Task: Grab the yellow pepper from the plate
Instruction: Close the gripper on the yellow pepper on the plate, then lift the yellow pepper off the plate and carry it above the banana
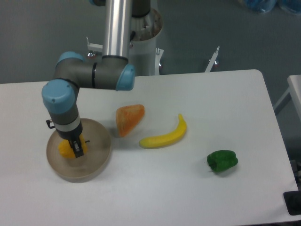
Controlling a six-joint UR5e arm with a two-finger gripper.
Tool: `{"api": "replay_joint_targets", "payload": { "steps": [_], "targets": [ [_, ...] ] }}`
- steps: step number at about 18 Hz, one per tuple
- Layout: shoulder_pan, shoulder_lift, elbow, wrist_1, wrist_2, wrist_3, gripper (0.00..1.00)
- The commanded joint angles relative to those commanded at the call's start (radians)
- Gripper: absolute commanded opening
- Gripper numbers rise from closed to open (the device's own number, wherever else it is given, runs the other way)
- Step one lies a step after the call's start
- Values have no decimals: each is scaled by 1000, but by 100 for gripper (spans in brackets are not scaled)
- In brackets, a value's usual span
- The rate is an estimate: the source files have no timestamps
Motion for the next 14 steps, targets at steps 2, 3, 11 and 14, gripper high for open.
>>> {"api": "replay_joint_targets", "payload": {
  "steps": [2, 3, 11, 14],
  "targets": [
    [52, 48, 0, -35, -2, 5, 3],
    [77, 64, 2, -49, -2, 12, 3],
    [320, 152, 0, -216, -2, 291, 3],
    [403, 166, 2, -246, 3, 435, 4]
  ]
}}
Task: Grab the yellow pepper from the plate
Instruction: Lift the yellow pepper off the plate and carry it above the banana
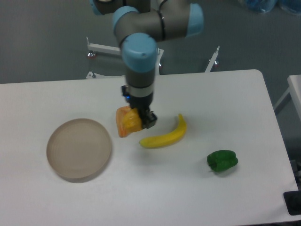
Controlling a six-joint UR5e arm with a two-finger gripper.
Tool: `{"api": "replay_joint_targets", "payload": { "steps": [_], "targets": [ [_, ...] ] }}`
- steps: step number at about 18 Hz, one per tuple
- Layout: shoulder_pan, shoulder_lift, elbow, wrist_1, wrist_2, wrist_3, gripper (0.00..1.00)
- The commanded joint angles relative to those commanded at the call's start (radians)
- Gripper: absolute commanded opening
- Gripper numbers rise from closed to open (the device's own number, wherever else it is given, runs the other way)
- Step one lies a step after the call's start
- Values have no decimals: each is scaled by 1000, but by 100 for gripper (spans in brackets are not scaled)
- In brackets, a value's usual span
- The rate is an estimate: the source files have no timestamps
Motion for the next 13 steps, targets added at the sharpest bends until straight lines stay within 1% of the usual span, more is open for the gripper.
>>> {"api": "replay_joint_targets", "payload": {
  "steps": [4, 7, 9, 13],
  "targets": [
    [58, -2, -6, 0, 61, 104, 6],
    [101, -6, -15, -2, 64, 167, 6],
    [124, -14, -8, -3, 66, 192, 5],
    [124, -26, -6, 5, 66, 191, 6]
  ]
}}
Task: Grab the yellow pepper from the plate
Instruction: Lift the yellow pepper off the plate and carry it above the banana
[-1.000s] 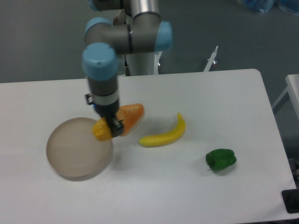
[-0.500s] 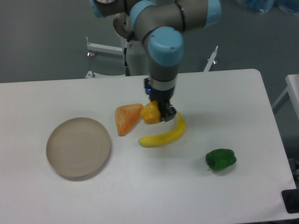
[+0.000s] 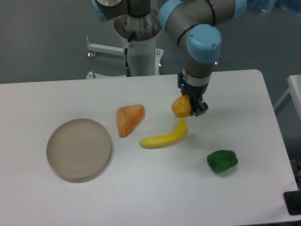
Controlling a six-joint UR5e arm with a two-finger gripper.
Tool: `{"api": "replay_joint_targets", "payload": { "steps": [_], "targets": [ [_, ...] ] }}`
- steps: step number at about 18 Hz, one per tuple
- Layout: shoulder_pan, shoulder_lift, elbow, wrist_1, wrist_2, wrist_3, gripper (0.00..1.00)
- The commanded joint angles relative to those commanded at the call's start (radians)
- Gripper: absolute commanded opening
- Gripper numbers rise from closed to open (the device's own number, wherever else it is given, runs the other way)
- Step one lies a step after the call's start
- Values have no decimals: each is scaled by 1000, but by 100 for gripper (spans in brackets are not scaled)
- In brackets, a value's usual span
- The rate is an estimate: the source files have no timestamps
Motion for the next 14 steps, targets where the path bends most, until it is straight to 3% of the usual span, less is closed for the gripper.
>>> {"api": "replay_joint_targets", "payload": {
  "steps": [14],
  "targets": [
    [2, -26, 32, 2, -9, 0, 5]
  ]
}}
